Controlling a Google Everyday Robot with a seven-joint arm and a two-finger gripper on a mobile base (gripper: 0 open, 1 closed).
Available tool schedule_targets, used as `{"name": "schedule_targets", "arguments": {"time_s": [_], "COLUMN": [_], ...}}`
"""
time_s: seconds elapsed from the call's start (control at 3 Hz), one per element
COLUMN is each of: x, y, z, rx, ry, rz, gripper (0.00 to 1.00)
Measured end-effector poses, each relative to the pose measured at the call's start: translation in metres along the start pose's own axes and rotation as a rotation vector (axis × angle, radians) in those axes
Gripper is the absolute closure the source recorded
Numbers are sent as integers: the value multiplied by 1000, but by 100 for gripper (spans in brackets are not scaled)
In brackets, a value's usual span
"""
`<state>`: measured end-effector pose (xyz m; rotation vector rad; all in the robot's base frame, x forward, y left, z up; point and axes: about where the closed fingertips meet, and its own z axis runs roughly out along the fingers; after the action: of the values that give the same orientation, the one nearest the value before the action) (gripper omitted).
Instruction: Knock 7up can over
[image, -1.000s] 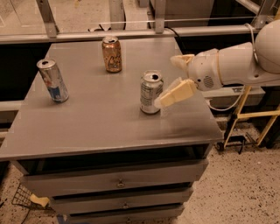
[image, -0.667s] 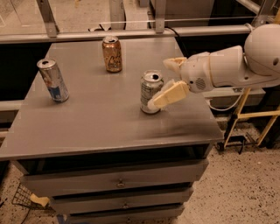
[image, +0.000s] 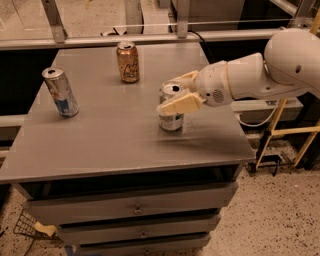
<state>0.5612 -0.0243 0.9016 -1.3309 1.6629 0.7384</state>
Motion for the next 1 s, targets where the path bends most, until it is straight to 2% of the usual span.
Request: {"name": "schedule_targets", "arguments": {"time_s": [0.33,0.67,1.0], "x": [-4,-6,-6], "y": [-4,-21,-33], "z": [-3,-26,-40], "rx": [3,60,115], "ry": [15,64,211], "rz": [-19,-51,-142], "gripper": [68,98,100]}}
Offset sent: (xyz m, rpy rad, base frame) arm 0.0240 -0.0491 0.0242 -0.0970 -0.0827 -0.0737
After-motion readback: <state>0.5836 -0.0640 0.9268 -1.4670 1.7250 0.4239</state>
